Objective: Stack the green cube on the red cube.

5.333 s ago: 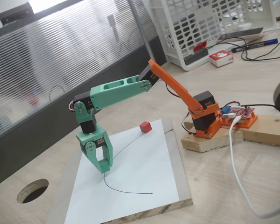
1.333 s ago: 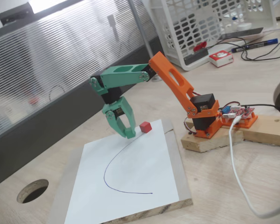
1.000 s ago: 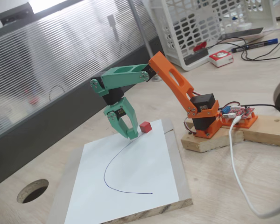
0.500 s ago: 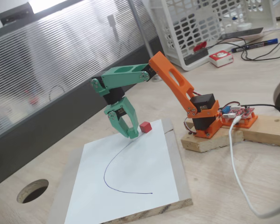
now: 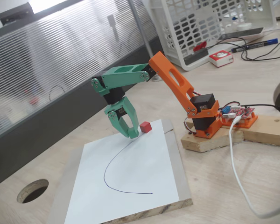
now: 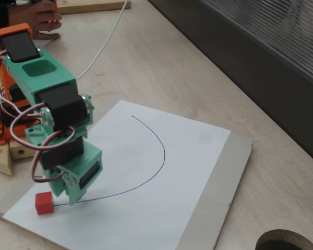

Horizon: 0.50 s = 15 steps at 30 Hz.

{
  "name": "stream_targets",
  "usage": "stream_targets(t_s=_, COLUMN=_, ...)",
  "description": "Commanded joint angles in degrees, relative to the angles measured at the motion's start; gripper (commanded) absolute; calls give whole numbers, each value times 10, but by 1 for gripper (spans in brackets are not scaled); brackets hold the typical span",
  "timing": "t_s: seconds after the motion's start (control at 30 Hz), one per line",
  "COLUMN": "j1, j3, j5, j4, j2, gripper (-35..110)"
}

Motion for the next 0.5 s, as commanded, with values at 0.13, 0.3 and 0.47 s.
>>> stream_targets(t_s=0.13, j1=57, j3=3, j5=10, j4=4, j2=38, gripper=14)
stream_targets(t_s=0.3, j1=58, j3=50, j5=9, j4=3, j2=40, gripper=14)
stream_targets(t_s=0.47, j1=56, j3=61, j5=9, j4=2, j2=83, gripper=14)
